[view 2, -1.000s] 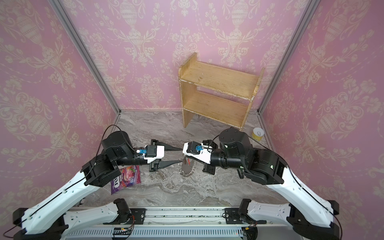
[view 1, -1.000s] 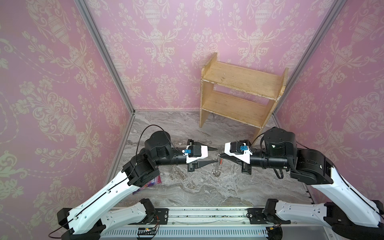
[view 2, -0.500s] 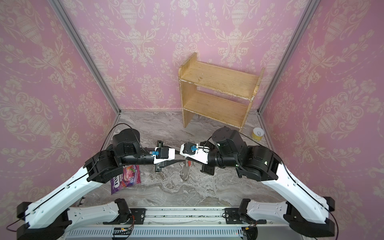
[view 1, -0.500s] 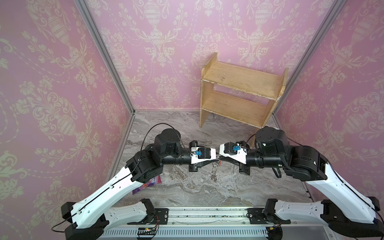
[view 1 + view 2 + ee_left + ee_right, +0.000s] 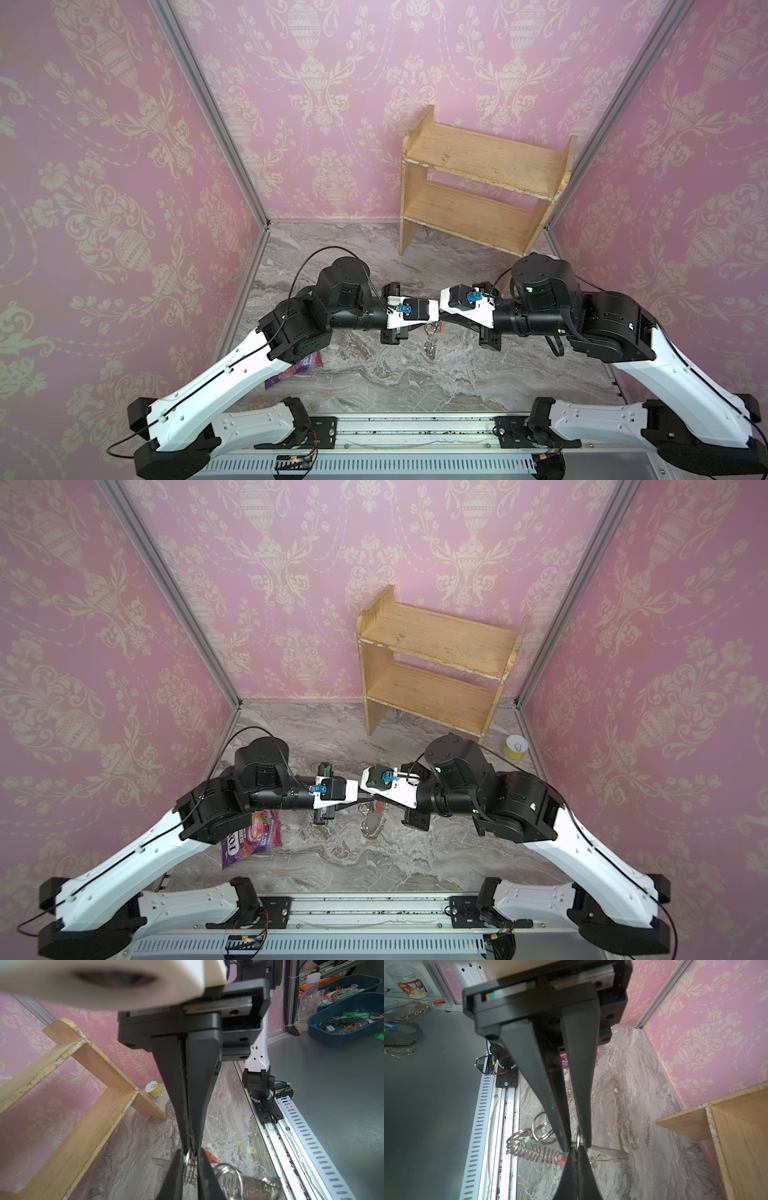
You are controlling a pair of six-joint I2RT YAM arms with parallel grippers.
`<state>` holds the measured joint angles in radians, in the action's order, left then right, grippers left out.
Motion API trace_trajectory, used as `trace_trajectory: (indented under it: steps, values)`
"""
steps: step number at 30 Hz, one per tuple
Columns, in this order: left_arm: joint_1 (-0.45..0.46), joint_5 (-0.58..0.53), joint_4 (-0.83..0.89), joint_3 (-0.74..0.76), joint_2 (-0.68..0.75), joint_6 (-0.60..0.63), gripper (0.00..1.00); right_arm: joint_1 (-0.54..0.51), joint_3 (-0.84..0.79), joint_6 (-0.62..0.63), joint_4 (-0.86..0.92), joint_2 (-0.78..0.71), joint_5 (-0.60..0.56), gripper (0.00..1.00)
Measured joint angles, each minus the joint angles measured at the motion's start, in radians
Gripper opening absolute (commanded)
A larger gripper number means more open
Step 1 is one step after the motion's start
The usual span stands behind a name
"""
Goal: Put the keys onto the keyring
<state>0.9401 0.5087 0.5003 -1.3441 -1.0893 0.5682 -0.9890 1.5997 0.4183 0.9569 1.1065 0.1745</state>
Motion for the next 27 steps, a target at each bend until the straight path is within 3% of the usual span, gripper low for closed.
trace_trajectory:
  steps: [10,18,23,27]
  values:
    - [0.006,-0.007,0.006,-0.002,0.000,0.008,0.00,0.000,0.000,0.000,0.009,0.000,0.000,0.00]
    - [0.013,-0.017,0.005,-0.002,0.001,0.011,0.00,0.000,0.000,0.000,0.011,-0.003,0.001,0.00]
    - [0.014,-0.019,-0.008,0.003,0.007,0.011,0.00,0.000,0.000,0.003,0.000,-0.007,-0.003,0.24]
    - [0.018,-0.019,-0.022,0.019,0.021,0.011,0.00,0.000,0.000,-0.003,-0.009,-0.024,-0.009,0.31]
